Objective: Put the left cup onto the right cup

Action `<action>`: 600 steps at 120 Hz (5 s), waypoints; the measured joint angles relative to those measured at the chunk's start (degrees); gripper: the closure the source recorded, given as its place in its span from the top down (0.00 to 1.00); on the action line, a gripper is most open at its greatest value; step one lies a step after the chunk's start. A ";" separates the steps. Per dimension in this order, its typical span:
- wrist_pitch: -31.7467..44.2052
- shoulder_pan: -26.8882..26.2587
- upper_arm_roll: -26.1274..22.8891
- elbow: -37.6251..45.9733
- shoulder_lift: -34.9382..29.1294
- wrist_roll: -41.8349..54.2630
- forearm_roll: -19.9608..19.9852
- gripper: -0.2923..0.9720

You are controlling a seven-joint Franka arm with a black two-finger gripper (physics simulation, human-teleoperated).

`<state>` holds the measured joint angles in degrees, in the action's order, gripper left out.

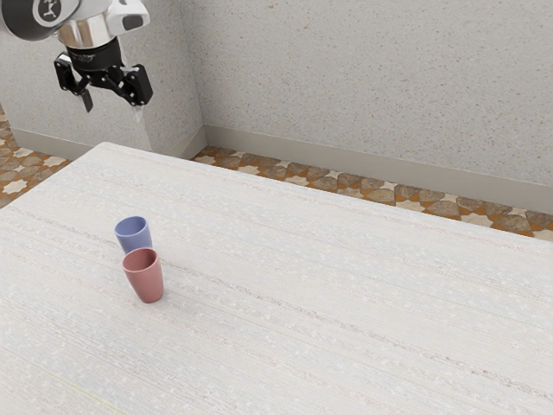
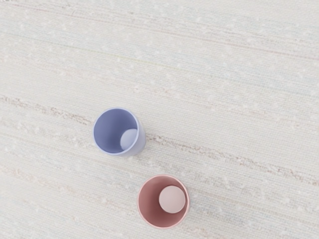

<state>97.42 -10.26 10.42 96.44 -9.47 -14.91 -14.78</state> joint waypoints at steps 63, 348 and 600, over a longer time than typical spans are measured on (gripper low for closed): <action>0.04 2.30 0.45 1.84 0.83 0.72 0.01 0.77; 28.60 15.52 0.57 3.78 32.04 2.11 11.49 0.77; 31.54 16.40 0.65 4.04 36.41 4.12 16.70 0.15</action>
<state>128.95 6.15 11.07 100.48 26.94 -10.79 1.92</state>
